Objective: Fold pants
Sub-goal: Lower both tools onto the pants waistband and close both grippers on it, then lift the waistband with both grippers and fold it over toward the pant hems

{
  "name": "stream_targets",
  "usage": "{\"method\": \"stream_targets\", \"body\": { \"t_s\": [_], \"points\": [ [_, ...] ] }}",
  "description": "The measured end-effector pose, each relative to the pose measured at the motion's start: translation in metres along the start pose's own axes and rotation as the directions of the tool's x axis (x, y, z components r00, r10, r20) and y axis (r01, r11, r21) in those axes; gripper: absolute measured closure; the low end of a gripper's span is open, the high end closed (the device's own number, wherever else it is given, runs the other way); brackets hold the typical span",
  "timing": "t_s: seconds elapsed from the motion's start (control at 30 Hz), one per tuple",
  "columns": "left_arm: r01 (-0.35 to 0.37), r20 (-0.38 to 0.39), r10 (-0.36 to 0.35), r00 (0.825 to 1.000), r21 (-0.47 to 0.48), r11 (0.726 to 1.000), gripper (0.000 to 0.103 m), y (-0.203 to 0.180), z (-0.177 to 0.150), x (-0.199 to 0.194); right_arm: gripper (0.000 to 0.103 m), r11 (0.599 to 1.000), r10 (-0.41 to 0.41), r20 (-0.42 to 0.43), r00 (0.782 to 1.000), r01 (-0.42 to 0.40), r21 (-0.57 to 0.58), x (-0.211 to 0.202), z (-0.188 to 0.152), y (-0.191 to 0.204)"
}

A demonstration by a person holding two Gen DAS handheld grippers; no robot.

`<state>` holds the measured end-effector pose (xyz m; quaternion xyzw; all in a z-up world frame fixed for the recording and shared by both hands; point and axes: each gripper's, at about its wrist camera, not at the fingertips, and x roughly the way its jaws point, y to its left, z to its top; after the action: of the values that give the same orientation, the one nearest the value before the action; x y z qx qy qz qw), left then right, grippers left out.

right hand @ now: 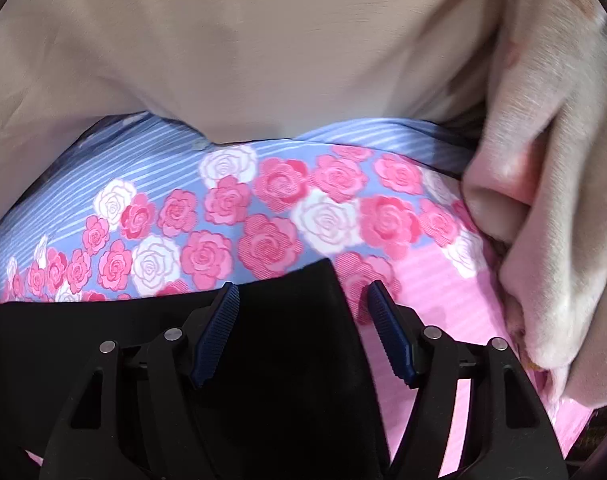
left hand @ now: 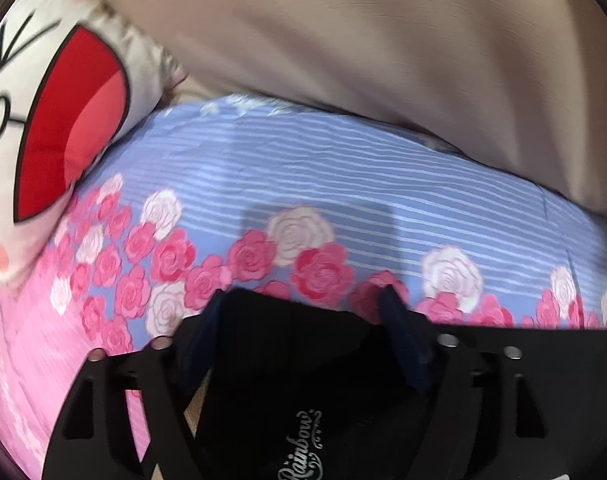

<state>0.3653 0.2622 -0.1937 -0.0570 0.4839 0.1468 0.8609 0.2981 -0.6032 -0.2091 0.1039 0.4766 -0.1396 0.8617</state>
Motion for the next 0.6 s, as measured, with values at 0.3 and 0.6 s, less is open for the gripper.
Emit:
{"method": "stream_targets", "body": {
  "t_s": [0.3, 0.6],
  "points": [
    [0.077, -0.01, -0.077, 0.997, 0.051, 0.996, 0.073, -0.001, 0.003, -0.01, 0.086, 0.998, 0.057, 0.024, 0.998, -0.057, -0.024, -0.018, -0.001, 0.019],
    [0.162, 0.089, -0.162, 0.983, 0.008, 0.987, 0.103, 0.042, 0.002, -0.092, 0.088, 0.993, 0.116, 0.128, 0.985, -0.112, -0.038, -0.121, -0.009, 0.016]
  ]
}}
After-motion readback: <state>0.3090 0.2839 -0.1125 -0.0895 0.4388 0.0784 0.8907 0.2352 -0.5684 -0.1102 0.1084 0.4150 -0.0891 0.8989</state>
